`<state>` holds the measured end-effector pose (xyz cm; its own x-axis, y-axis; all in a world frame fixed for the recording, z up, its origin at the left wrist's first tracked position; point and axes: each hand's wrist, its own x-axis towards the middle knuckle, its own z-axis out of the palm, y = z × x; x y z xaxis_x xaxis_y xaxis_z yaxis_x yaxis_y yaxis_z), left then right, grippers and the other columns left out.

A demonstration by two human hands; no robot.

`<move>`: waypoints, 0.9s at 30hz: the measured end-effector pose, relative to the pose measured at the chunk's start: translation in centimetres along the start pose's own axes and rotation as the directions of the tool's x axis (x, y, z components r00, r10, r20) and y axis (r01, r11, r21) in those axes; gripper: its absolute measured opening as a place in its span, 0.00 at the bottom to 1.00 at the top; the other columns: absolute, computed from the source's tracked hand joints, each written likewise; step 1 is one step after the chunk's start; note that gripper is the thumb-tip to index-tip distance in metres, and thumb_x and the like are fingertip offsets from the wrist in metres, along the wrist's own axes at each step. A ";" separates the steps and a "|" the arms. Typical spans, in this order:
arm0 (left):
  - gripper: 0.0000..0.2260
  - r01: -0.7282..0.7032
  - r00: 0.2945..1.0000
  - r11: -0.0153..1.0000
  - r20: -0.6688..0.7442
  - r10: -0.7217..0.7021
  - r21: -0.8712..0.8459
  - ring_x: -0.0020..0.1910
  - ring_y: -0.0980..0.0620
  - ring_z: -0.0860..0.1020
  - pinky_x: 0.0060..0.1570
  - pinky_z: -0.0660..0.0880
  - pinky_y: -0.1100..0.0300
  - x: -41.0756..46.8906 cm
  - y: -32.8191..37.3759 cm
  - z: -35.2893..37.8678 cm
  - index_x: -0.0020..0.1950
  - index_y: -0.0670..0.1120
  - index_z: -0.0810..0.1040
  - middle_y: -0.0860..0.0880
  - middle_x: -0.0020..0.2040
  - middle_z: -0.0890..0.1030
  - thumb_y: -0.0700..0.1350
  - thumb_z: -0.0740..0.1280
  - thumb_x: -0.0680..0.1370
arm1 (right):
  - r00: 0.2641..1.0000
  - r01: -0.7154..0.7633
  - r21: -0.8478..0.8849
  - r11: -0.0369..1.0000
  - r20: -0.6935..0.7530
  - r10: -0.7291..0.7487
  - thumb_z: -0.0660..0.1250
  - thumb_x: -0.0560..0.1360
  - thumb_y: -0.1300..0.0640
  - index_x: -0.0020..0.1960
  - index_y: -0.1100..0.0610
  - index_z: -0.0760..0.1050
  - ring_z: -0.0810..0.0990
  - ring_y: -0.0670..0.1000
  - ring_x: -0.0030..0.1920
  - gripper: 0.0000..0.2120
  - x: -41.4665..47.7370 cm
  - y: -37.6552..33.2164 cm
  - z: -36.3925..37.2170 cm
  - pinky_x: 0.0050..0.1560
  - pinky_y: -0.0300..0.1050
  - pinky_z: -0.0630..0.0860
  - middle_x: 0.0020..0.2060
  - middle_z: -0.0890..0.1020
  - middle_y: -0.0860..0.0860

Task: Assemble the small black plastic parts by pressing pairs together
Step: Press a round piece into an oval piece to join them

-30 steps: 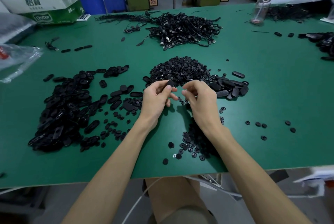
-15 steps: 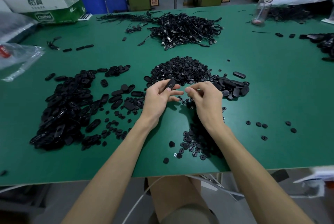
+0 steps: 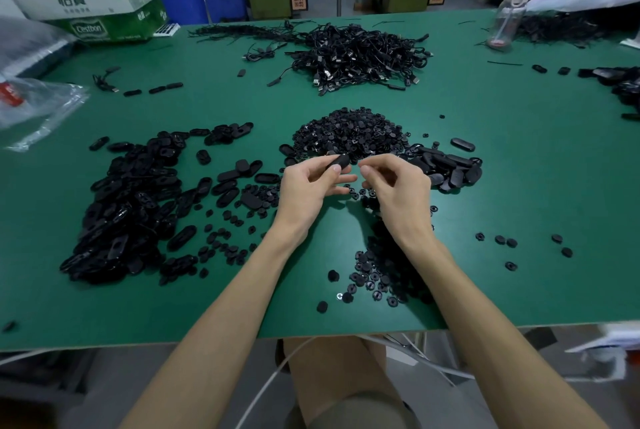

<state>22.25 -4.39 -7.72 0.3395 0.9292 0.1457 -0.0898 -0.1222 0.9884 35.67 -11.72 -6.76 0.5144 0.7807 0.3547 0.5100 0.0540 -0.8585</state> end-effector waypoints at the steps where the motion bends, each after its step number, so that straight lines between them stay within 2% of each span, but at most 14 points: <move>1: 0.14 0.001 1.000 1.000 -0.001 -0.001 0.010 0.49 0.45 0.88 0.46 0.84 0.56 0.0 0.0 0.0 0.68 0.35 0.77 0.43 0.51 0.87 0.36 0.68 0.83 | 1.000 -0.003 0.019 1.000 0.004 0.003 0.71 0.80 0.60 0.53 0.54 0.84 0.84 0.46 0.40 0.04 -0.1 0.0 0.1 0.45 0.40 0.79 0.38 0.85 0.48; 3: 0.15 0.003 1.000 0.999 0.008 -0.004 0.037 0.47 0.46 0.88 0.46 0.83 0.59 0.1 0.0 0.0 0.69 0.37 0.77 0.43 0.53 0.87 0.37 0.68 0.83 | 1.000 -0.005 0.051 0.999 0.012 0.004 0.71 0.80 0.61 0.54 0.55 0.83 0.84 0.43 0.40 0.04 -0.1 0.1 0.2 0.47 0.39 0.80 0.39 0.85 0.47; 6: 0.13 -0.008 0.999 0.998 0.048 0.005 0.061 0.47 0.48 0.88 0.46 0.82 0.62 0.1 0.1 0.1 0.66 0.43 0.79 0.40 0.61 0.83 0.35 0.63 0.84 | 1.000 0.003 0.055 0.998 0.014 -0.004 0.72 0.79 0.62 0.53 0.56 0.83 0.85 0.44 0.41 0.04 -0.1 0.1 0.2 0.49 0.45 0.82 0.39 0.86 0.47; 8: 0.13 -0.013 0.998 0.997 0.064 0.008 0.074 0.49 0.48 0.87 0.47 0.82 0.61 0.2 0.1 0.3 0.64 0.42 0.80 0.37 0.65 0.79 0.32 0.61 0.84 | 1.000 0.004 0.065 0.998 0.019 -0.005 0.72 0.79 0.62 0.52 0.56 0.83 0.85 0.44 0.41 0.04 -0.1 0.0 0.2 0.48 0.47 0.83 0.39 0.86 0.46; 10: 0.13 -0.013 0.998 0.996 0.070 0.007 0.093 0.49 0.48 0.87 0.47 0.82 0.60 0.2 0.1 0.4 0.66 0.38 0.80 0.36 0.66 0.78 0.31 0.61 0.84 | 1.000 0.010 0.066 0.998 0.022 -0.011 0.72 0.78 0.62 0.51 0.56 0.84 0.85 0.42 0.41 0.04 -0.2 -0.1 0.2 0.47 0.46 0.83 0.39 0.86 0.45; 13: 0.13 -0.015 0.998 0.995 0.062 0.009 0.104 0.49 0.48 0.87 0.46 0.82 0.60 0.2 0.1 0.3 0.67 0.37 0.79 0.39 0.65 0.80 0.32 0.63 0.83 | 1.000 -0.004 0.091 0.996 0.029 0.001 0.73 0.78 0.62 0.51 0.56 0.84 0.85 0.41 0.41 0.04 -0.1 -0.1 0.2 0.46 0.44 0.83 0.39 0.86 0.46; 18: 0.09 -0.016 0.999 0.999 0.032 0.015 0.035 0.47 0.45 0.87 0.46 0.84 0.56 0.2 0.1 0.0 0.61 0.35 0.82 0.39 0.54 0.85 0.33 0.68 0.81 | 0.998 -0.058 0.166 0.984 0.045 0.051 0.73 0.78 0.63 0.50 0.57 0.83 0.87 0.45 0.41 0.03 0.0 -0.2 0.2 0.45 0.42 0.81 0.39 0.87 0.48; 24: 0.08 -0.017 0.998 1.000 0.054 0.016 0.011 0.47 0.45 0.88 0.43 0.84 0.57 -0.1 0.2 -0.1 0.58 0.37 0.83 0.42 0.51 0.86 0.32 0.71 0.79 | 0.997 -0.071 0.139 0.988 0.013 0.070 0.73 0.78 0.61 0.49 0.56 0.84 0.84 0.42 0.40 0.02 0.1 -0.3 0.1 0.45 0.35 0.77 0.39 0.86 0.46; 27: 0.09 -0.024 0.998 1.000 0.063 0.023 0.006 0.47 0.45 0.87 0.43 0.84 0.57 -0.1 0.3 -0.1 0.58 0.35 0.83 0.41 0.49 0.87 0.32 0.71 0.78 | 0.997 -0.078 0.134 0.988 0.014 0.077 0.73 0.78 0.61 0.49 0.55 0.83 0.84 0.42 0.40 0.03 0.0 -0.4 0.1 0.46 0.38 0.79 0.38 0.85 0.45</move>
<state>22.09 -4.49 -7.47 0.3958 0.9023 0.1709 -0.0920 -0.1462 0.9850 35.40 -11.64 -6.47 0.5425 0.7912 0.2824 0.3716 0.0755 -0.9253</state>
